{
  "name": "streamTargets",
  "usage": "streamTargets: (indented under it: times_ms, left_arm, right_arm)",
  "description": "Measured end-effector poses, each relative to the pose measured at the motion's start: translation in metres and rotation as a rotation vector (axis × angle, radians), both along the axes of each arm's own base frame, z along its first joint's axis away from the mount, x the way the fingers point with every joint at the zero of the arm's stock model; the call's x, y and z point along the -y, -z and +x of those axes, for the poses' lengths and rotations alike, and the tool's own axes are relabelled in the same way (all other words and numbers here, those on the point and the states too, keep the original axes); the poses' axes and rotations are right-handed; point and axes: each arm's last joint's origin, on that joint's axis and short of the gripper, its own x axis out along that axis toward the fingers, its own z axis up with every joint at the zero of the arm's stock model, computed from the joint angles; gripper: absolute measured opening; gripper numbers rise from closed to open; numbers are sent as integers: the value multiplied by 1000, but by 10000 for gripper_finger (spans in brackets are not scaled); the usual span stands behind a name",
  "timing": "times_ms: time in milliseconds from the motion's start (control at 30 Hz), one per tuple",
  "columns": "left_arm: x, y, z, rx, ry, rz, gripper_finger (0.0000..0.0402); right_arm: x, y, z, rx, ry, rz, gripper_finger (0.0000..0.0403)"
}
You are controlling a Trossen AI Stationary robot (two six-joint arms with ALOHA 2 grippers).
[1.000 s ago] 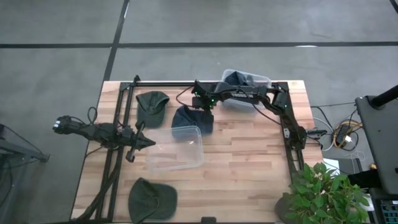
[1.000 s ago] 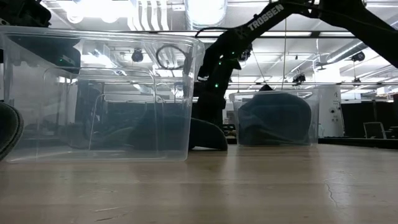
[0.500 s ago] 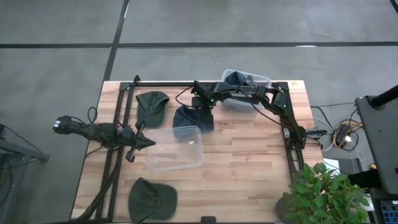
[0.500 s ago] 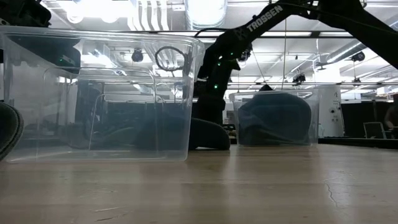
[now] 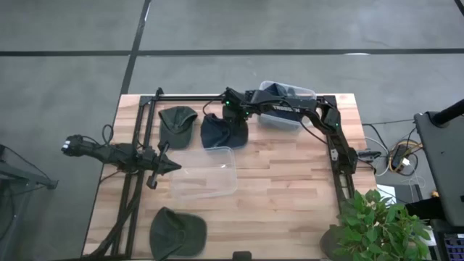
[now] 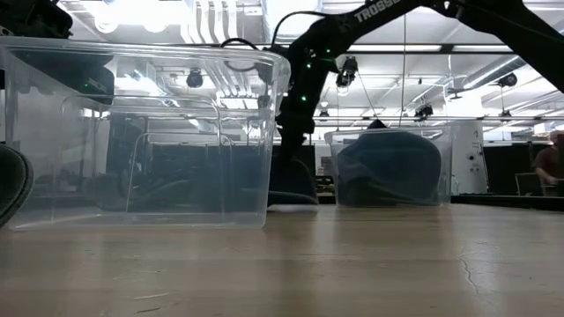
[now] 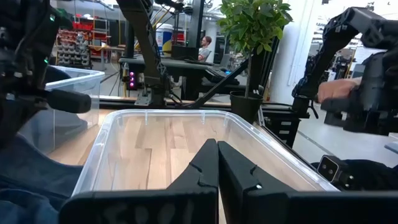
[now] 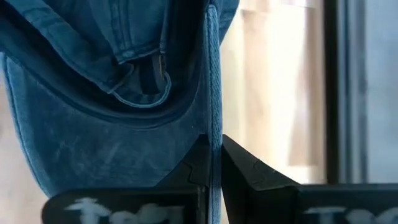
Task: Pick & Place hat
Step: Put the blue cap into the top transparent bin
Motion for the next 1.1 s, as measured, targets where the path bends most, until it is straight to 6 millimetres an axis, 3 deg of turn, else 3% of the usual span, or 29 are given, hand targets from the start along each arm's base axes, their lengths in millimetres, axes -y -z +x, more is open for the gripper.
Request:
streamTargets:
  times_ms: [667, 900, 1100]
  left_arm:
    - [0, 0, 0, 0, 0, 0, 0]
    - [0, 0, 0, 0, 0, 0, 0]
    - [0, 0, 0, 0, 0, 0, 0]
  right_arm:
    - [-24, -93, -4, -29, 12, -126, 12]
    - [-36, -128, -16, -66, 53, -231, 12]
    - [-45, -156, -42, -50, 136, -266, 12]
